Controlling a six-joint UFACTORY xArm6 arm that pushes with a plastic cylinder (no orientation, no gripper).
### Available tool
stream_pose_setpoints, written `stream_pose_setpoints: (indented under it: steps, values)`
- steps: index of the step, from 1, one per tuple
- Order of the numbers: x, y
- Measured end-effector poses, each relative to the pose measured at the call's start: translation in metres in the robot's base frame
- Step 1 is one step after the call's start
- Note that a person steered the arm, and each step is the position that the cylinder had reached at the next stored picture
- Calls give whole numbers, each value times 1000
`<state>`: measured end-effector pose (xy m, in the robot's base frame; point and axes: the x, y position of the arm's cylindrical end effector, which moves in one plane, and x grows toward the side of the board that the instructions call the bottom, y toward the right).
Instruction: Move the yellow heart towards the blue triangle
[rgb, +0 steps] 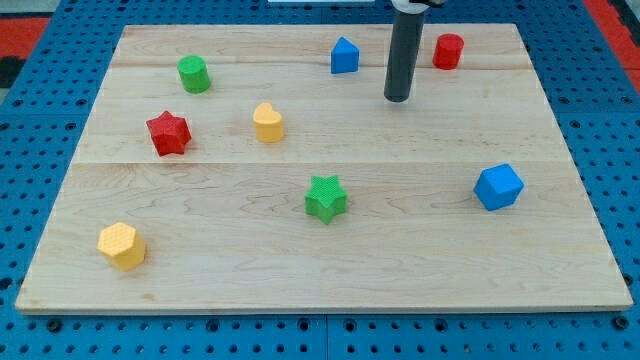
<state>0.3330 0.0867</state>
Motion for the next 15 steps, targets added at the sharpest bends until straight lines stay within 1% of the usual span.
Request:
stream_pose_setpoints:
  steps: [1,2,3,4,5,6,8,9,10,11,12,13,14,15]
  values:
    - [0,-30]
    - [2,-30]
    - [47,-30]
    - [47,-31]
    - [47,-51]
    - [47,-101]
    - [54,-102]
    - [75,-102]
    - [85,-102]
    - [85,-112]
    - [85,-180]
    - [84,-180]
    - [64,-173]
    - [64,-173]
